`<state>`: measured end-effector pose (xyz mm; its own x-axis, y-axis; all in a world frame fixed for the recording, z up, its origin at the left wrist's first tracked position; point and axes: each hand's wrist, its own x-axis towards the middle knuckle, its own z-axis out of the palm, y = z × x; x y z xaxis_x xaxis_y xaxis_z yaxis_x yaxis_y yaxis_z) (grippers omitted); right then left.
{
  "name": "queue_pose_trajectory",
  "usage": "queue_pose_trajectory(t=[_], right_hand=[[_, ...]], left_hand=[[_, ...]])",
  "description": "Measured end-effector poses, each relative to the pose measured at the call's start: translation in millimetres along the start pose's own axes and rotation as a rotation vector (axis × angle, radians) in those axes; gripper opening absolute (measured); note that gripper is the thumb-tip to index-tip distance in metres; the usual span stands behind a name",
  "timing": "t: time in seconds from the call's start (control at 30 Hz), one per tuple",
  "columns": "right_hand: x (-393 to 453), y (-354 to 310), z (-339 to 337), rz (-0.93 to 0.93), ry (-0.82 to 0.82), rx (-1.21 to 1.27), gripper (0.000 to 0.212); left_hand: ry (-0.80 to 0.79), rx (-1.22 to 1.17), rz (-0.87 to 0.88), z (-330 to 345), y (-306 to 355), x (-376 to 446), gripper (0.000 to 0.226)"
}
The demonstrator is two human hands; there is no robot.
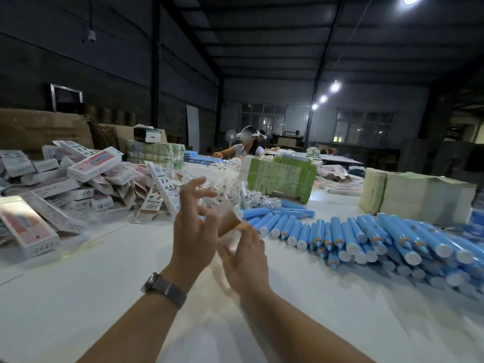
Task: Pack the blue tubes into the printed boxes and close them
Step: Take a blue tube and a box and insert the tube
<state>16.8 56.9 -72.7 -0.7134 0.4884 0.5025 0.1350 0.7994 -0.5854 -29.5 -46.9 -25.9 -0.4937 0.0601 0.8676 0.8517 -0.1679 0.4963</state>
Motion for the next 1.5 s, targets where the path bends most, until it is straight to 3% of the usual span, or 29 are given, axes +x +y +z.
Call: queue_pose_trajectory(t=[0.07,0.13,0.2,0.23,0.3,0.37,0.47,0.6,0.77,0.9,1.07,1.37,1.5], right_hand=[[-1,-2,-4,0.049,0.025,0.103,0.052],[-4,-2,-5,0.002,0.029,0.129,0.036],[-5,-3,-3,-0.043,0.006,0.095,0.026],[-4,-3,-2,-0.035,-0.019,0.104,0.029],[-3,-4,0,-0.004,-0.085,0.142,0.057],[-2,-1,4,0.017,-0.141,0.112,0.077],[5,6,7,0.024,-0.179,-0.035,0.069],[28,21,5,-0.159,-0.185,-0.349,0.063],[75,51,-2,-0.037,-0.262,-0.508,0.063],[97,63,7,-0.002,-0.418,-0.645,0.060],[98,61,17,-0.022,-0.305,-0.598,0.049],[91,57,10,-0.104,-0.325,-0.646,0.046],[96,47,13,-0.003,-0.241,-0.587,0.034]], left_hand=[[-0.113,-0.145,-0.135,-3,-6,-3,0.047],[-0.349,-0.070,-0.268,-1,-12,-9,0.050],[-0.436,0.082,-0.310,4,-18,-17,0.043],[-0.394,0.113,-0.298,8,-22,-18,0.035],[-0.232,0.095,-0.333,9,-28,-17,0.018],[-0.031,0.112,-0.396,5,-32,-12,0.022],[0.137,0.177,-0.396,2,-29,-11,0.025],[0.079,0.162,-0.313,9,-12,-18,0.035],[-0.018,0.191,-0.292,14,-17,-19,0.045],[-0.028,0.140,-0.336,15,-21,-20,0.037],[-0.045,0.141,-0.340,14,-29,-20,0.034],[-0.045,0.144,-0.333,18,-31,-22,0.030],[-0.071,0.133,-0.326,18,-34,-22,0.028]])
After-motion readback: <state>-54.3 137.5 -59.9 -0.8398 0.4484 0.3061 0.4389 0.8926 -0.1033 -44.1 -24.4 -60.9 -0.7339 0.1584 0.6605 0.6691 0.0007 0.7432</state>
